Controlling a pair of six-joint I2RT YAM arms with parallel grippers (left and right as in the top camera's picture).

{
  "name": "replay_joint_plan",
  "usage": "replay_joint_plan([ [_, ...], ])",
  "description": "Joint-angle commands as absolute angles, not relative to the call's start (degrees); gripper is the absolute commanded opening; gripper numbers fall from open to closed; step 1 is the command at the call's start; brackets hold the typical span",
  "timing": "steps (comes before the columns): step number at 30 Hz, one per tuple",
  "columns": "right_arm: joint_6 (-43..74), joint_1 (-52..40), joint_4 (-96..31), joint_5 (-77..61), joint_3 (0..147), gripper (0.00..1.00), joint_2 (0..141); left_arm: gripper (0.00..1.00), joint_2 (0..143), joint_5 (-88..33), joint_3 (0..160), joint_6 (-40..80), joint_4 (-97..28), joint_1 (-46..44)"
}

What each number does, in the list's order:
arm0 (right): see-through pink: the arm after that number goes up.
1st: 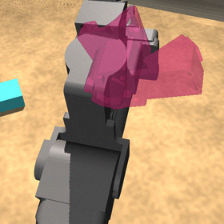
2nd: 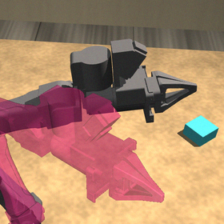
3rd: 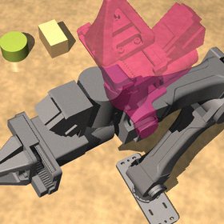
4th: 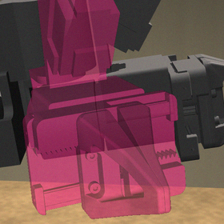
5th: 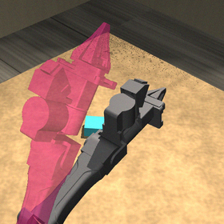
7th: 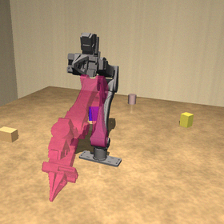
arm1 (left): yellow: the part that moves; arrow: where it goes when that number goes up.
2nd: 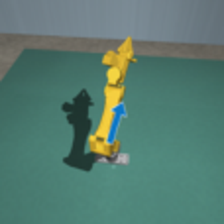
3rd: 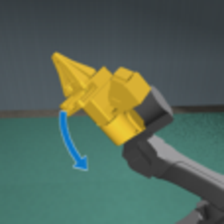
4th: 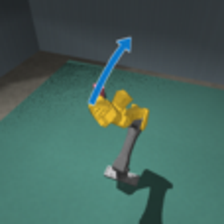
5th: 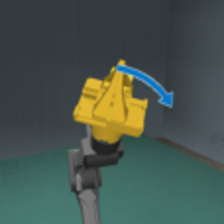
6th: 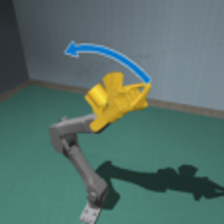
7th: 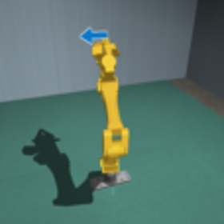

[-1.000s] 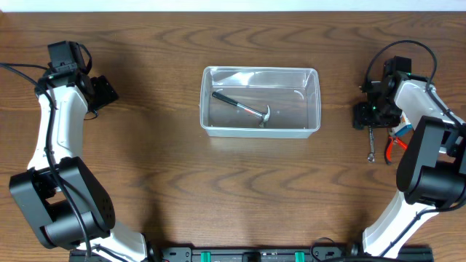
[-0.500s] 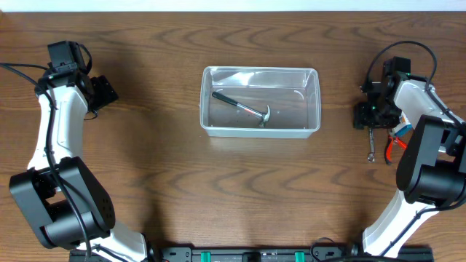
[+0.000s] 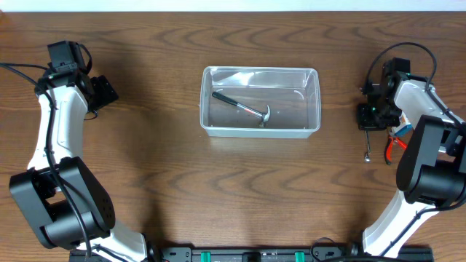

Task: Pack container
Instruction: 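Carry the wrench with the right gripper over the container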

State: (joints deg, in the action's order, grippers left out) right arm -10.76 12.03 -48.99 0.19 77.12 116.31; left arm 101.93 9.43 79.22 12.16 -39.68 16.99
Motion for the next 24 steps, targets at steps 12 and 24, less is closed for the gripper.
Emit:
replay_joint_plan([
  [12,-9.7,11.2,-51.6,-1.1,83.8,0.01,117.2,0.98,102.5,10.1,80.5,12.3,-39.9,17.1],
  [24,-14.0,7.4,-62.5,-1.1,114.6,0.01,117.2,0.98,102.5,10.1,80.5,12.3,-39.9,17.1],
])
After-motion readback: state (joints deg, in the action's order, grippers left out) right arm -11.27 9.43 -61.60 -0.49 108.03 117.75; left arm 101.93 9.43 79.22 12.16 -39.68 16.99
